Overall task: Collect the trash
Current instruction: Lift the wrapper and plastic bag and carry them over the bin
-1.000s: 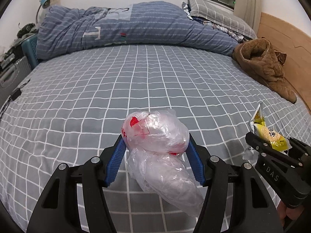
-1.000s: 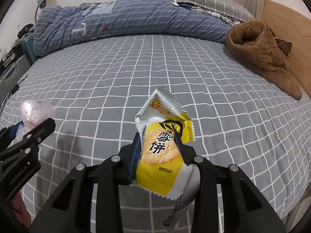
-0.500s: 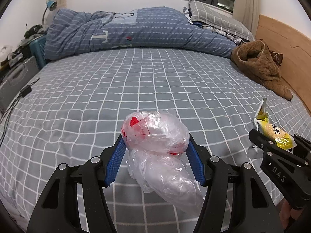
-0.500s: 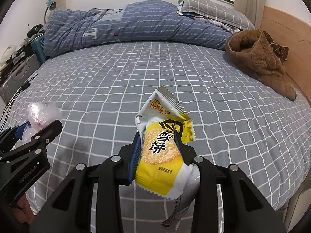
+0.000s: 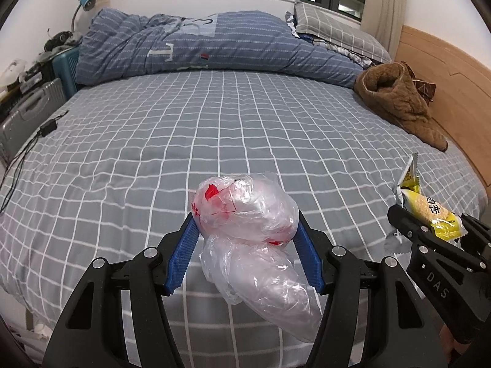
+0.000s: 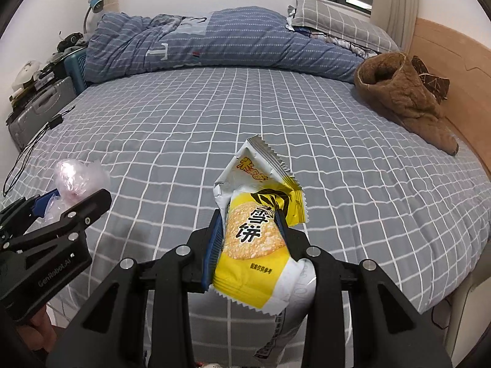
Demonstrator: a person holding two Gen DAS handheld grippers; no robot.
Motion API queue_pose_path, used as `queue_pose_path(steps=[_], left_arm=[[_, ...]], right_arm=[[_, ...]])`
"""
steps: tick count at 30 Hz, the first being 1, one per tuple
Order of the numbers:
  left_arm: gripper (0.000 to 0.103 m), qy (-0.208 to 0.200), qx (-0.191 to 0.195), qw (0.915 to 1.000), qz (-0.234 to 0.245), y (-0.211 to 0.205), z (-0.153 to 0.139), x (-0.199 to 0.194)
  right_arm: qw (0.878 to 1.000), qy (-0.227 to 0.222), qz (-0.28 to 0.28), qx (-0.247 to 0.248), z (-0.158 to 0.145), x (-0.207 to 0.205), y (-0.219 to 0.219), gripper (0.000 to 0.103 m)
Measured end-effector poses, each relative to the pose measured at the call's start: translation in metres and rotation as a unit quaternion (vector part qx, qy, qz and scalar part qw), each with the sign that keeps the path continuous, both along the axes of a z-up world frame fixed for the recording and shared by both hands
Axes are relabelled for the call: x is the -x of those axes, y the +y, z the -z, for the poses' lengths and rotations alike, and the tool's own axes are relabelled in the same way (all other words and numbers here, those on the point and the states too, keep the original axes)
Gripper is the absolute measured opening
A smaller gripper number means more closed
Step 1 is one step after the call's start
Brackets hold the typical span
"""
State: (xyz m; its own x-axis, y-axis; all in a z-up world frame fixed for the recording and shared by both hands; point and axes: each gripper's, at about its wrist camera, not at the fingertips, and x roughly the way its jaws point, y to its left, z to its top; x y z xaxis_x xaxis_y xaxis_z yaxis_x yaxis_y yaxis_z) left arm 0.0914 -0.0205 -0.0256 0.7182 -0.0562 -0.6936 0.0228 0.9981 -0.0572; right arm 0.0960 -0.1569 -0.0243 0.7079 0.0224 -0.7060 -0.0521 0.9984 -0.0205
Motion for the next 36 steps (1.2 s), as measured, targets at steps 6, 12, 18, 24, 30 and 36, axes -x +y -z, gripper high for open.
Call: queue_pose_path(steps=[6, 12, 18, 24, 30, 36], left_arm=[[0.06, -0.002, 0.0, 1.0, 0.002, -0.001, -0.003, 0.029], [0.06, -0.004, 0.003, 1.0, 0.004, -0.001, -0.008, 0.058], [0.06, -0.004, 0.005, 1.0, 0.005, 0.001, -0.011, 0.085], [0.06, -0.005, 0.006, 0.9999, 0.008, 0.001, -0.013, 0.111], [0.06, -0.006, 0.004, 0.9999, 0.012, -0.002, -0.014, 0.135], [0.06, -0.004, 0.007, 0.9999, 0.006, 0.0, -0.015, 0.157]], right_arm=[[1.0, -0.003, -0.002, -0.002, -0.004, 0.026, 0.001, 0.032], [1.0, 0.001, -0.012, 0.0, -0.002, 0.053, 0.006, 0.032], [1.0, 0.001, -0.015, 0.002, -0.004, 0.081, 0.003, 0.032], [1.0, -0.001, -0.015, 0.005, -0.006, 0.11, 0.003, 0.032], [1.0, 0.006, -0.019, 0.002, -0.002, 0.138, 0.007, 0.032], [1.0, 0.015, -0.026, 0.003, 0.002, 0.16, 0.016, 0.032]])
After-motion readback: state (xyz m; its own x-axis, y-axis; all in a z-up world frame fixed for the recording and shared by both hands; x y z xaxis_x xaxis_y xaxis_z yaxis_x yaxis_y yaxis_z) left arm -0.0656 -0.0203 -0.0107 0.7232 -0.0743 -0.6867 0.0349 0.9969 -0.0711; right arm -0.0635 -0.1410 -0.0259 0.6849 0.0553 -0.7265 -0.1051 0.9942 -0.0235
